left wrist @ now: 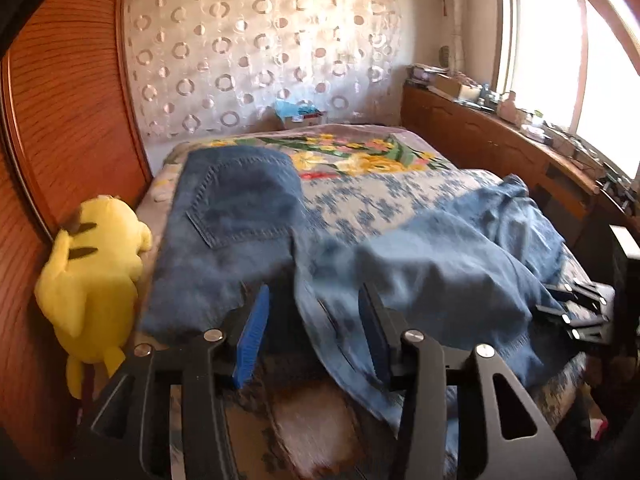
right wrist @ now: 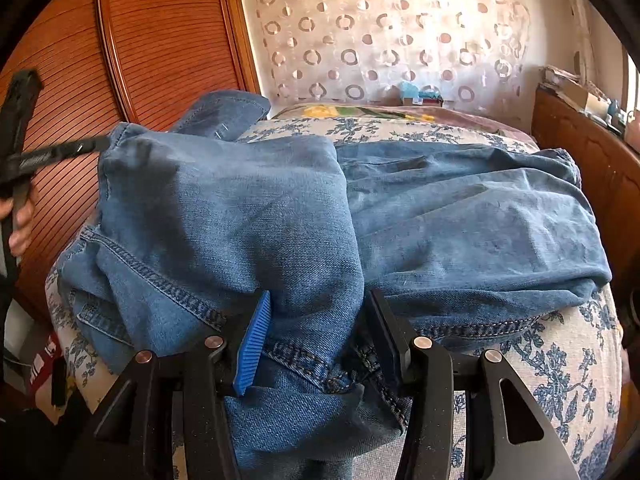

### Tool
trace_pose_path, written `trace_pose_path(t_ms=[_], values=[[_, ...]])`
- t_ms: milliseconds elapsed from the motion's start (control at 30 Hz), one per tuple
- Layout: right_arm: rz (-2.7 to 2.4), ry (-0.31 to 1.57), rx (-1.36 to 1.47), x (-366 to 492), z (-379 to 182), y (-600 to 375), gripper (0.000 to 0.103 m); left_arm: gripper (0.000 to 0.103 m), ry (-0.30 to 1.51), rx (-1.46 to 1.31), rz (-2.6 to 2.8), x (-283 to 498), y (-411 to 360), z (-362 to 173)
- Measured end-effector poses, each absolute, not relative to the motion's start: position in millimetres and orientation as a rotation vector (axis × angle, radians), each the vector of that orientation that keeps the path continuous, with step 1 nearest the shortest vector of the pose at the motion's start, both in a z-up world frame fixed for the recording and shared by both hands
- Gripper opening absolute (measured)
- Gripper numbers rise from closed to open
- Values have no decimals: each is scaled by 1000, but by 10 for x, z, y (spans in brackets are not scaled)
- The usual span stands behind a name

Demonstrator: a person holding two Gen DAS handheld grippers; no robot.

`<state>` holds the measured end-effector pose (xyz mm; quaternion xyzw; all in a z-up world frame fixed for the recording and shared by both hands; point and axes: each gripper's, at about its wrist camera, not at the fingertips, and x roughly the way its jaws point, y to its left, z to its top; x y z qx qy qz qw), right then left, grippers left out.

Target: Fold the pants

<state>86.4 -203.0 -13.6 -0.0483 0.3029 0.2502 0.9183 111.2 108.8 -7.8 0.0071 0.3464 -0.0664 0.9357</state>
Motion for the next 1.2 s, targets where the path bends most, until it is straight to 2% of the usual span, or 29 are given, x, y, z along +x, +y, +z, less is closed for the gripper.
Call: trace_pose_path(t_ms=[533, 633, 700, 800, 1033, 1200], values=[[512, 620, -105, 856, -138, -2009, 51, 46, 776, -43, -243, 359, 675, -583], [512, 622, -106, 855, -142, -2011, 51, 36, 771, -53, -267, 319, 636, -620], [512, 622, -106, 856, -143, -2013, 51, 24, 774, -56, -272, 325, 617, -643], [515, 622, -100, 857, -143, -2023, 51, 12, 755, -35, -271, 285, 588, -609], [513, 600, -80, 841, -111, -2090, 52, 10, 653, -29, -230, 96, 780, -214], [518, 611, -53, 867, -119, -2185, 52, 10, 665, -18, -188, 43, 1017, -134]])
